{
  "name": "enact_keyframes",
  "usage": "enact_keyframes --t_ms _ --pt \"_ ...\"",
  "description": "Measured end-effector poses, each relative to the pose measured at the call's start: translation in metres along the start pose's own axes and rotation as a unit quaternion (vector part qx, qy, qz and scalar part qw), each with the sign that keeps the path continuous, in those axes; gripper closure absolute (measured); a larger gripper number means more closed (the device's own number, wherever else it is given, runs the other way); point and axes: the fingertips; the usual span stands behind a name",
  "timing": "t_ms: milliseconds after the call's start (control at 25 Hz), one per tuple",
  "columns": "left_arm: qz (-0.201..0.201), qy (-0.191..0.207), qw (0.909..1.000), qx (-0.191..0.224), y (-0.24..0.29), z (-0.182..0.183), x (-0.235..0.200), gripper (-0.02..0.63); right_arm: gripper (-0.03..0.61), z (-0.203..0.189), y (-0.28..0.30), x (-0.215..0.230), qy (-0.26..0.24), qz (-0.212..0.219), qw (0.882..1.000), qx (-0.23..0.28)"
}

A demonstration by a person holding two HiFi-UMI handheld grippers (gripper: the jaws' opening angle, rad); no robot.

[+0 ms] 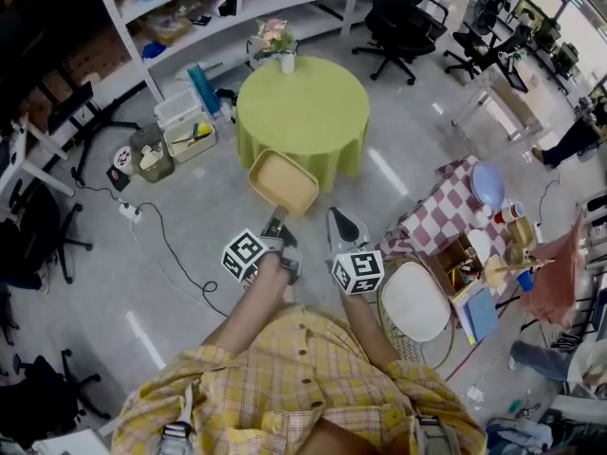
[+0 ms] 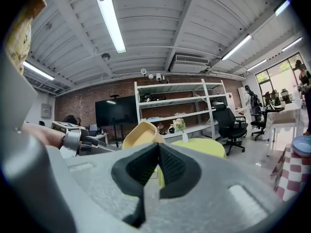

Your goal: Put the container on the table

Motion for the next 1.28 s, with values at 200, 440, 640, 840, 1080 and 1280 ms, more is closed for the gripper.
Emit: enact_keyframes --t_ms 200,440,640,840,1080,1280 --pt "0.012 -0.014 0.9998 -0.004 0.049 0.024 -0.001 0.595 0.58 0.002 0.049 0.026 0.005 0.0 1.0 -0.008" --pt "0.018 -0.007 0.9997 -0.01 0.1 0.054 0.018 0.595 0.58 0.02 0.108 0.051 0.01 0.0 1.0 -0.011" --pt "0.02 -0.011 0.9997 -0.011 0.135 0.085 0.031 0.595 0.58 0.035 0.153 0.061 0.011 0.0 1.0 -0.011" --pt "0.019 -0.014 0.9996 -0.015 0.173 0.111 0.039 0.595 0.58 0.042 0.191 0.076 0.011 -0.007 1.0 -0.016" --pt "0.023 -0.01 0.9992 -0.03 0.211 0.132 0.045 0.595 0.58 0.048 0.229 0.093 0.009 -0.022 1.0 -0.02" --pt "0.027 -0.008 0.999 -0.036 0.234 0.144 0.045 0.595 0.58 0.05 0.248 0.105 0.009 -0.031 0.999 -0.025"
Point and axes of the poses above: the fingertips, and each gripper's own axes: y forward along the fingers, x to its right, z out of its top, and after that the axes turned 10 degrees about -y, right-handed
